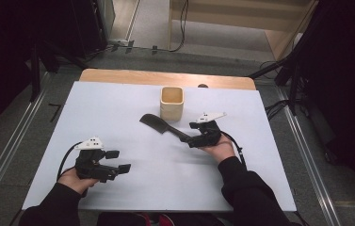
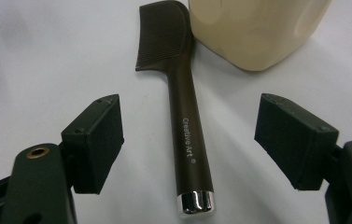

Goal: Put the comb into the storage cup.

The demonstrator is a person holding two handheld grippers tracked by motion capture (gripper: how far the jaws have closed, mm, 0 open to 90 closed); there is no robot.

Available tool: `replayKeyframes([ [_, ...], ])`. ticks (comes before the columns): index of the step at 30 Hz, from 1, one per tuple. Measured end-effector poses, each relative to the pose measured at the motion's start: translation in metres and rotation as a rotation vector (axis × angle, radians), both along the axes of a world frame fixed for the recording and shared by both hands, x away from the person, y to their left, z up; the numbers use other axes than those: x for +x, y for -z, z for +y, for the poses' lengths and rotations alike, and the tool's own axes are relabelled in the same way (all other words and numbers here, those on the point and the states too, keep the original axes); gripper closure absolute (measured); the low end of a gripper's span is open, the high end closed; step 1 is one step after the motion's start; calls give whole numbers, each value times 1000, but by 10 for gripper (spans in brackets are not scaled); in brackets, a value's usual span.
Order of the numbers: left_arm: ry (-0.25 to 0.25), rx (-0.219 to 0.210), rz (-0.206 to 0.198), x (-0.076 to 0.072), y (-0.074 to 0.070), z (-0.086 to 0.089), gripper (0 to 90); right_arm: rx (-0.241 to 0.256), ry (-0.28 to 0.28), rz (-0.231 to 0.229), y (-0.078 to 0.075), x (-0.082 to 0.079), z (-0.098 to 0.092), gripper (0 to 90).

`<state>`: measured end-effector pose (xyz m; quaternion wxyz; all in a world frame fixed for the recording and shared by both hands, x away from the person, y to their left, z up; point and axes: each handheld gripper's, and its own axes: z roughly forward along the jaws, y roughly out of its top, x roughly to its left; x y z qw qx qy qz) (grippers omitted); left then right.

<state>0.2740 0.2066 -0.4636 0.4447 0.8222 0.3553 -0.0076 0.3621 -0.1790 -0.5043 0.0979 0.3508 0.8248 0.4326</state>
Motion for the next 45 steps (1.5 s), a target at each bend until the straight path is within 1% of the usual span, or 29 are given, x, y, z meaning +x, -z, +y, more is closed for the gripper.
replayKeyframes([
  [6, 3, 1, 0, 0, 0, 0, 207, -17, 4, 4, 5, -1, 0, 227],
  [13, 5, 1, 1, 0, 0, 0, 207, -23, -4, 18, 9, -1, 0, 234],
  [20, 5, 1, 2, 0, 0, -1, 206, -46, -6, 26, 14, -1, 2, 242],
  [24, 5, 1, 2, 0, 0, -1, 206, -53, -10, 34, 16, 0, 2, 274],
  [26, 5, 1, 1, 0, 0, -1, 206, -54, -12, 32, 16, 0, 3, 296],
  [30, 6, 1, 2, 0, 0, -1, 207, -72, -27, 41, 16, 0, 4, 338],
  [35, 6, 0, 3, 0, 0, -1, 207, -87, -16, 27, 16, -1, 5, 397],
  [36, 6, 0, 3, 0, 0, -1, 206, -93, -12, 25, 16, -2, 6, 416],
  [38, 6, 1, 3, 0, 0, -1, 206, -113, -7, 8, 16, -3, 6, 467],
  [39, 6, 0, 3, 0, 0, -1, 206, -125, -7, -8, 16, -4, 7, 487],
  [41, 6, 2, 3, 0, 0, -1, 206, -139, -7, -18, 16, -6, 8, 529],
  [45, 9, 6, 3, 0, 1, -2, 206, -132, -11, -18, 16, -7, 9, 648],
])
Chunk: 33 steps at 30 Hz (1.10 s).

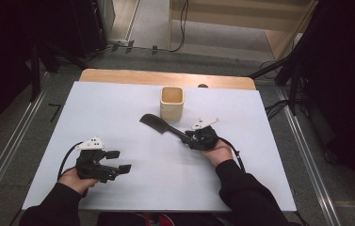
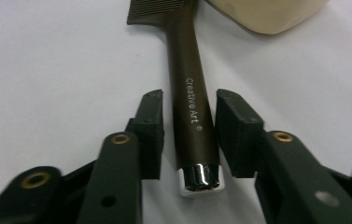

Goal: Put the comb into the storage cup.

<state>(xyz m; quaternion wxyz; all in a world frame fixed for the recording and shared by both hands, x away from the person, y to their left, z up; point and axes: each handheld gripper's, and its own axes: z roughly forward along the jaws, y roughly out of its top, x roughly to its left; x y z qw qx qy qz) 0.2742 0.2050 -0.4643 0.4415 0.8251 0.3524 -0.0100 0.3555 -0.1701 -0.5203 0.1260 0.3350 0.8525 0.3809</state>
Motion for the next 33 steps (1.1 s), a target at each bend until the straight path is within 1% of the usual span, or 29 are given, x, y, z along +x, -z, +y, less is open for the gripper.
replayKeyframes([
  [2, -2, -1, 1, 0, 0, 0, 206, 0, 2, 0, 0, -1, 1, 683],
  [6, 1, 2, 3, 0, 0, -1, 206, 4, 4, 11, 0, 0, 1, 690],
  [9, -1, -1, 4, 0, 0, -1, 207, 17, 7, 29, -1, 0, 2, 697],
  [11, -2, -1, 4, 1, 0, -1, 206, 17, 16, 36, -2, -1, 4, 699],
  [13, -1, -4, 3, 1, 0, 0, 206, 26, 23, 46, -2, -1, 5, 701],
  [15, -7, -2, 2, 1, 0, 1, 206, 26, 25, 47, -2, -1, 6, 702],
  [18, -11, -7, 4, 1, 0, 1, 206, 49, 37, 67, -2, -1, 7, 703],
  [20, -12, -11, 8, 1, 0, 1, 206, 58, 41, 65, -4, -2, 7, 704],
  [24, -18, -2, 2, 2, -1, 2, 210, 81, 45, 70, -7, -2, 6, 704],
  [27, -25, -11, 3, 2, -1, 2, 219, 83, 43, 65, -10, -3, 6, 704],
  [31, -24, -7, 5, 2, -1, 2, 219, 95, 45, 59, -15, -4, 7, 704],
  [33, -24, -7, 6, 2, 0, 2, 219, 111, 39, 58, -17, -4, 7, 704],
])
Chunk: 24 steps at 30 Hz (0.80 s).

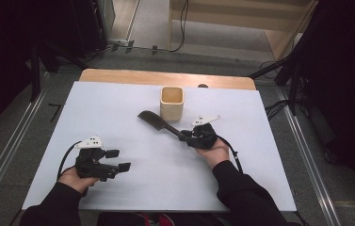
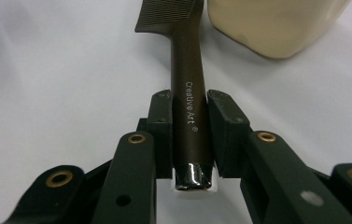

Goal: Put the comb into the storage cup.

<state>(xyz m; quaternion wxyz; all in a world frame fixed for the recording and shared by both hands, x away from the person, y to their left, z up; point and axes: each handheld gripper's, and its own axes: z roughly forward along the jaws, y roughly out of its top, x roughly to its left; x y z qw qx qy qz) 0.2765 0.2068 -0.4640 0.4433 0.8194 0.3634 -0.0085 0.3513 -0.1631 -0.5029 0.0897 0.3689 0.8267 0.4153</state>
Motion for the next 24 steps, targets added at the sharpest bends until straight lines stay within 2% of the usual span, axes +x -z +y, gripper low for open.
replayKeyframes([
  [21, -20, 1, 5, 2, -1, 0, 218, 77, -11, -32, -25, -13, 12, 704],
  [24, -30, -9, 12, 3, -3, 0, 217, 76, -13, -52, -30, -17, 15, 704],
])
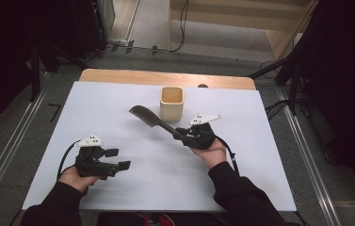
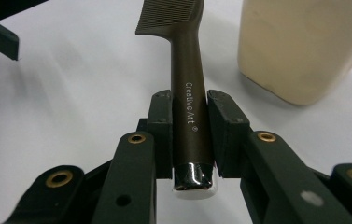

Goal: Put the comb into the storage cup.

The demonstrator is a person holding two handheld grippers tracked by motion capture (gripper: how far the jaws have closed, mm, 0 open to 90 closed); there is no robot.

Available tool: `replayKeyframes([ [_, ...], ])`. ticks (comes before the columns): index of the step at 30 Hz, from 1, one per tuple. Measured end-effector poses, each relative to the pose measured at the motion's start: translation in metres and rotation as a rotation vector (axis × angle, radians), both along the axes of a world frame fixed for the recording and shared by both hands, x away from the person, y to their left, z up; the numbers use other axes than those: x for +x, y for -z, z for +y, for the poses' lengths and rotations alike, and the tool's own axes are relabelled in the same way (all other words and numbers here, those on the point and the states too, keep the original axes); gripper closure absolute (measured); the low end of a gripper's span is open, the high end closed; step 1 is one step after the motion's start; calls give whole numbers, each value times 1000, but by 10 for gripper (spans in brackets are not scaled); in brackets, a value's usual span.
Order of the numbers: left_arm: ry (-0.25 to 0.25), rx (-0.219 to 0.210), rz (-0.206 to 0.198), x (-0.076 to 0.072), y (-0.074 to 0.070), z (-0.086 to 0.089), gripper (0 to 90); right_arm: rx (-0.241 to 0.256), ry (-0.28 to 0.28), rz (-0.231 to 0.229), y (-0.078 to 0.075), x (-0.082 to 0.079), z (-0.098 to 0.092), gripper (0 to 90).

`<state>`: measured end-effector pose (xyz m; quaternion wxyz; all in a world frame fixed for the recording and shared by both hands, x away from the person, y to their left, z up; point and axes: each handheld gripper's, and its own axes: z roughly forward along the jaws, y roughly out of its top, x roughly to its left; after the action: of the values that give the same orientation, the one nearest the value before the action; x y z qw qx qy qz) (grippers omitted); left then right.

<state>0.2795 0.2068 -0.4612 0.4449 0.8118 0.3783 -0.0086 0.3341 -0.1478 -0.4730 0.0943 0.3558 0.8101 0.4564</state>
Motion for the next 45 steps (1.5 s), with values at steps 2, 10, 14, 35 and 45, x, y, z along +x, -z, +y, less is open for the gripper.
replayKeyframes([
  [2, -10, -11, 6, 1, -1, 0, 217, 2, 5, -5, -3, -3, 2, 704],
  [10, -48, -27, 43, 7, -4, 0, 212, 2, 26, -7, -12, -12, 11, 704],
  [14, -50, -15, 38, 11, -8, -5, 213, 13, 70, 29, -15, -15, 13, 704],
  [35, -90, -47, 76, 30, -26, -18, 219, 33, 165, -41, -17, -32, 41, 704],
  [45, -114, -54, 81, 40, -31, -25, 219, 67, 216, -49, -11, -38, 48, 704],
])
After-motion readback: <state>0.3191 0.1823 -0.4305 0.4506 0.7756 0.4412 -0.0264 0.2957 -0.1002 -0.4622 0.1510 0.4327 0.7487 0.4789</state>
